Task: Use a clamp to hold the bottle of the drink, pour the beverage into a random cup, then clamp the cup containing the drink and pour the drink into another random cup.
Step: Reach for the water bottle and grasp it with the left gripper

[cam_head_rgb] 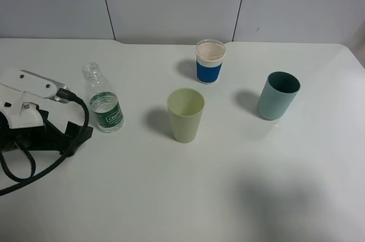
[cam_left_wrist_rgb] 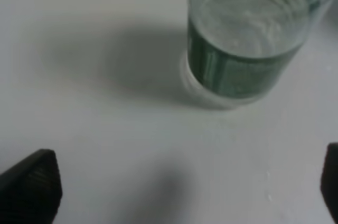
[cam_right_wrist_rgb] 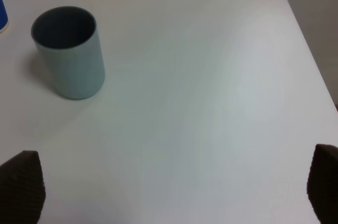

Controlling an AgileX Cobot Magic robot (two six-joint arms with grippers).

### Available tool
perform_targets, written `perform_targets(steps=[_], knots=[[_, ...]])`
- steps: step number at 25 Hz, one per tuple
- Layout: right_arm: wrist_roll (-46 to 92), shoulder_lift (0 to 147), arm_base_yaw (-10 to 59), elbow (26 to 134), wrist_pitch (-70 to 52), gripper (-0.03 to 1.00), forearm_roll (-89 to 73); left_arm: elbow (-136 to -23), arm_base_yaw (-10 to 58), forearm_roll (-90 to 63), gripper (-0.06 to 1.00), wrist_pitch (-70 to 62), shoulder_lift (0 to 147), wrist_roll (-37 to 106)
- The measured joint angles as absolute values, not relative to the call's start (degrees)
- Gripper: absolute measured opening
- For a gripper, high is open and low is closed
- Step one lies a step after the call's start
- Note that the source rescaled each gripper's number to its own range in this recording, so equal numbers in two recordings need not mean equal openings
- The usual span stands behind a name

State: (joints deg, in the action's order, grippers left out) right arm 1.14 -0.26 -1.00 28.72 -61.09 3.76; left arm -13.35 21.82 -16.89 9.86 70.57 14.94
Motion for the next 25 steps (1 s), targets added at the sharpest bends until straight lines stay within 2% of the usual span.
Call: perform_targets(steps=[3, 6, 8, 13, 14, 19, 25], knots=[[1.1, -0.3, -1.0, 28.7, -61.1, 1.00, 3.8, -11.0, 21.8, -8.0, 1.00, 18.4, 72.9, 7.7], [1.1, -0.3, -1.0, 28.7, -61.1, 1.00, 3.8, -10.3, 21.8, -5.7, 1.00, 21.0, 73.8, 4.8], [1.1, -0.3, -1.0, 28.7, -61.1, 1.00, 3.8, -8.7, 21.9, 0.4, 1.00, 31.0, 78.7, -1.9], [1.1, -0.3, -1.0, 28.7, -61.1, 1.00, 3.8, -8.3, 21.9, 4.6, 1.00, 41.1, 84.5, -4.8], [1.1, -0.3, -1.0, 28.7, -61.1, 1.00, 3.8, -8.3, 21.9, 5.8, 1.00, 46.9, 88.3, -5.4], [1.1, -0.3, -1.0, 28.7, -61.1, 1.00, 3.8, -8.2, 21.9, 6.5, 1.00, 54.7, 94.8, -5.7], [1.1, -0.3, -1.0, 28.7, -61.1, 1.00, 3.8, -9.5, 21.9, 6.6, 1.00, 56.5, 95.7, -5.7]])
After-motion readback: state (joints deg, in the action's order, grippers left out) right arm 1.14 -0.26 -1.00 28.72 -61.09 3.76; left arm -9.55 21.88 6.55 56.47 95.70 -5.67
